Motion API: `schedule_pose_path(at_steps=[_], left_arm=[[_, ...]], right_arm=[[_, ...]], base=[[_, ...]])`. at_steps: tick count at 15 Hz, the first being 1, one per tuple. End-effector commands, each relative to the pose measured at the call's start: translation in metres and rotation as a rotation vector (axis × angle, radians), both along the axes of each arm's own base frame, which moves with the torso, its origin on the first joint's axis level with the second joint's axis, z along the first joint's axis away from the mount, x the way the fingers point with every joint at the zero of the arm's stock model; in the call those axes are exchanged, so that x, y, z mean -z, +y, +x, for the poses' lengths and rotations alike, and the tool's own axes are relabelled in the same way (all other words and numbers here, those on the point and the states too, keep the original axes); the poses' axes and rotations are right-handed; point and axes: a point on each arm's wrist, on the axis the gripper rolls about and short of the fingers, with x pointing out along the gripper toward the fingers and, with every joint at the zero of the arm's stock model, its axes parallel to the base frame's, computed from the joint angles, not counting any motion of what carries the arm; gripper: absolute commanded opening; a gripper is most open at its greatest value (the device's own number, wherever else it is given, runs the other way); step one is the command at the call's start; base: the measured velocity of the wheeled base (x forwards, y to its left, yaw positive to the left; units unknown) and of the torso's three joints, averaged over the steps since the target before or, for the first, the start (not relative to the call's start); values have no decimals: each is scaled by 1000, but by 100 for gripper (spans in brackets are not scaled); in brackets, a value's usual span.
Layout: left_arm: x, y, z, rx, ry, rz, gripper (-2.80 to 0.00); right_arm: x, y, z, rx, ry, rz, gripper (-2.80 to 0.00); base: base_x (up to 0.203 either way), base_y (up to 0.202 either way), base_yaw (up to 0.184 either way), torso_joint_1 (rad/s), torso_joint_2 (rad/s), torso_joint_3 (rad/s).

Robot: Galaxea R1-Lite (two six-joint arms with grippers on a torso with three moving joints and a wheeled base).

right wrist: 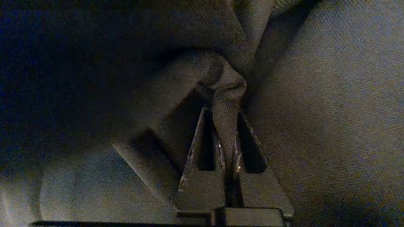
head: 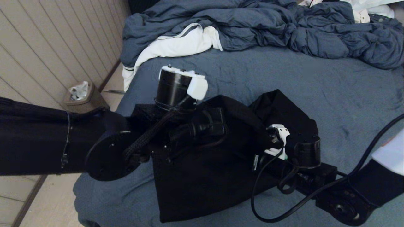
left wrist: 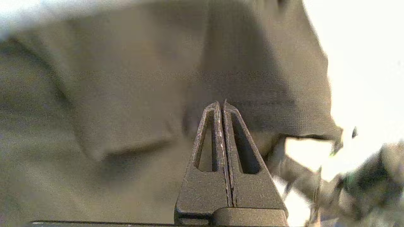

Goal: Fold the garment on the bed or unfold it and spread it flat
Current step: Fold the black sweatshirt

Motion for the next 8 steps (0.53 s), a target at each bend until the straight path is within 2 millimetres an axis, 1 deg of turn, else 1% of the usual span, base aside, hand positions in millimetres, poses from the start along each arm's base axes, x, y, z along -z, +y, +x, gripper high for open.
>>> schedule_pose_path(at_steps=[1, 3, 4, 5, 6, 8], left_arm=[[-22, 10, 16, -51, -41, -46, -280], [-45, 23, 33, -105, -82, -84, -280], [-54, 26, 39, -122, -99, -96, -280], [-60, 24, 46, -130, -110, -103, -280], [-59, 18, 56, -135, -109, -101, -280], [-41, -1, 74, -131, -78, -67, -280]], right_arm=[[2, 1, 1, -1, 1, 0, -280], [3, 0, 0, -1, 5, -1, -280], [2, 0, 0, -1, 4, -1, -280], [3, 0, -1, -1, 7, -2, -280], [4, 0, -1, -3, 11, -4, -280], [4, 2, -2, -8, 11, -3, -280]], base=[[0, 0, 0, 0, 0, 0], [0, 0, 0, 0, 0, 0], [0, 0, 0, 0, 0, 0], [0, 0, 0, 0, 0, 0], [0, 0, 0, 0, 0, 0], [0, 0, 0, 0, 0, 0]])
